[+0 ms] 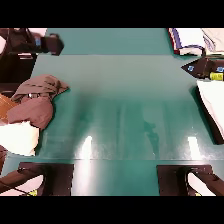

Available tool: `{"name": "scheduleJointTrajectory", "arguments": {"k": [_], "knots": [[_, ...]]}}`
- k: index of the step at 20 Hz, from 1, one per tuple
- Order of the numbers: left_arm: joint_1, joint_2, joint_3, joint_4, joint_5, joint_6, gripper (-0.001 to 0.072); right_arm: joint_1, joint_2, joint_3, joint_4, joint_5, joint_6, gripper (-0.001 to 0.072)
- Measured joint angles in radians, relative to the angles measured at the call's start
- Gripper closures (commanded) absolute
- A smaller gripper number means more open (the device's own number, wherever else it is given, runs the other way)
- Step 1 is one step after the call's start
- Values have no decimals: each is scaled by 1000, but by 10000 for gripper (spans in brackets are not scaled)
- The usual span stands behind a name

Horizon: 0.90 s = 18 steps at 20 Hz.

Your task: Fold the shirts.

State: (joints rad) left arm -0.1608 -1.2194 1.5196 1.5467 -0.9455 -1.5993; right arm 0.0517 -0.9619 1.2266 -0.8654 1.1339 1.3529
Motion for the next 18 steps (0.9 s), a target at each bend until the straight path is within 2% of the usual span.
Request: {"name": "scheduleJointTrajectory", "arguments": {"k": [5, 10, 11, 12, 13, 18], "knots": [[194, -101, -166, 70, 38, -25, 144, 1, 0, 0, 0, 0, 0, 695], [283, -243, -219, 76, 103, -46, 156, 1, 0, 0, 0, -1, 0, 695], [289, -262, -223, 67, 109, -48, 316, 1, 0, 0, 0, -1, 0, 695], [294, -274, -223, 64, 120, -50, 523, 1, -1, 0, 0, -1, 0, 695], [298, -281, -218, 58, 126, -50, 678, 1, -1, 0, 0, -2, 0, 695], [305, -217, -114, 49, 102, -49, 683, 1, 1, 5, 6, -15, 1, 696]]}}
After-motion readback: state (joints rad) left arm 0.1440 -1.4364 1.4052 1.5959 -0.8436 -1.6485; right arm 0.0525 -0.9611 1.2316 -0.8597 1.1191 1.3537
